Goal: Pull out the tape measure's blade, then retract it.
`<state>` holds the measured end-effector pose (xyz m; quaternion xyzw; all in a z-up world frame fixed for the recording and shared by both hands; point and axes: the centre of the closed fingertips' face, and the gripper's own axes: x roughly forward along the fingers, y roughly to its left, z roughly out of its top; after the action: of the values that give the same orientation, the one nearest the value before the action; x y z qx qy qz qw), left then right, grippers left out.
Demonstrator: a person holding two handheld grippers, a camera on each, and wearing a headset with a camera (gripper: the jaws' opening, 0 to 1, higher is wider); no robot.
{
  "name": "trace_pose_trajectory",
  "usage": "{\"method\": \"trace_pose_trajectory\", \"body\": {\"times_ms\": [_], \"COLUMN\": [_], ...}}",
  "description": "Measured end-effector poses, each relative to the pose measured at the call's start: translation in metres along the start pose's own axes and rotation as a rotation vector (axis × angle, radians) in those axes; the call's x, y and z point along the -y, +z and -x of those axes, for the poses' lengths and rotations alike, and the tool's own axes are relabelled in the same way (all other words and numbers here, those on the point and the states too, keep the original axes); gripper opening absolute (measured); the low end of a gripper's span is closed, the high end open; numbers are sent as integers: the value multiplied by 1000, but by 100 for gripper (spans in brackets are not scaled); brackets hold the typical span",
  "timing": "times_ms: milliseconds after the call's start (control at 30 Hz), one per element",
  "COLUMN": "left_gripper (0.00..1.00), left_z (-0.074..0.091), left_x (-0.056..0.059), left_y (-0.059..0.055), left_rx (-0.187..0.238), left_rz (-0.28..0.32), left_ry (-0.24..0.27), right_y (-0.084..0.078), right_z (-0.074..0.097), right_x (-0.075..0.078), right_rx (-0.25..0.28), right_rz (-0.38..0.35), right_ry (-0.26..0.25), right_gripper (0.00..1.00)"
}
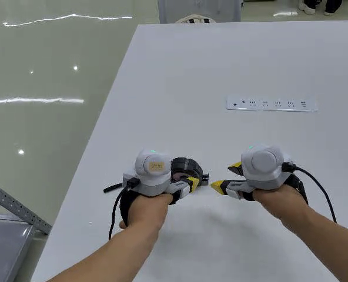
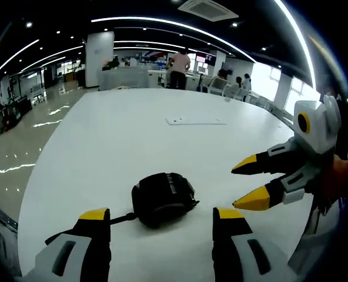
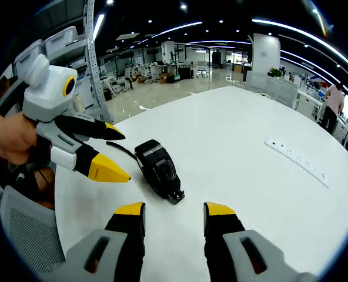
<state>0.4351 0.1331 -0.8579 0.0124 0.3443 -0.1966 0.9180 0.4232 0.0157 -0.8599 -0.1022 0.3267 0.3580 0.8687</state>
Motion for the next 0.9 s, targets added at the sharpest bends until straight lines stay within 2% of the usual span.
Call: {"method": "trace_pose_trajectory", "body": {"times_ms": [33, 200, 333, 467, 600, 633, 733, 900], "left_gripper": [68, 72, 79, 83, 85, 87, 90, 93], "left_z": [2, 10, 18, 25, 32, 34, 40, 49], "left_x": [-1, -1, -2, 0, 4, 6, 9, 12], "left_y": [-3, -9, -10, -12, -14, -11, -10, -8], "left_rx": [-16, -22, -8, -3, 3, 21, 35, 53], "left_rz": [8, 6, 3, 7, 0, 7, -5, 19], "left_ry": [7, 14, 34, 40, 42, 43, 44, 41], "right_y": [0, -3, -9, -13, -15, -14, -15, -16], "right_z": [5, 23, 34, 50, 62, 66, 73, 83], "right_x": [0, -4, -5, -2, -3, -3, -6, -15], "right_rx": [10, 30, 39, 60, 71, 85, 86, 87], "right_rz": [-21, -67, -102, -143, -158, -165, -169, -190], "right_ry": [-10, -39, -63, -103, -117, -115, -121, -111], "right_gripper": [40, 41, 40, 45, 47, 47, 48, 50]}}
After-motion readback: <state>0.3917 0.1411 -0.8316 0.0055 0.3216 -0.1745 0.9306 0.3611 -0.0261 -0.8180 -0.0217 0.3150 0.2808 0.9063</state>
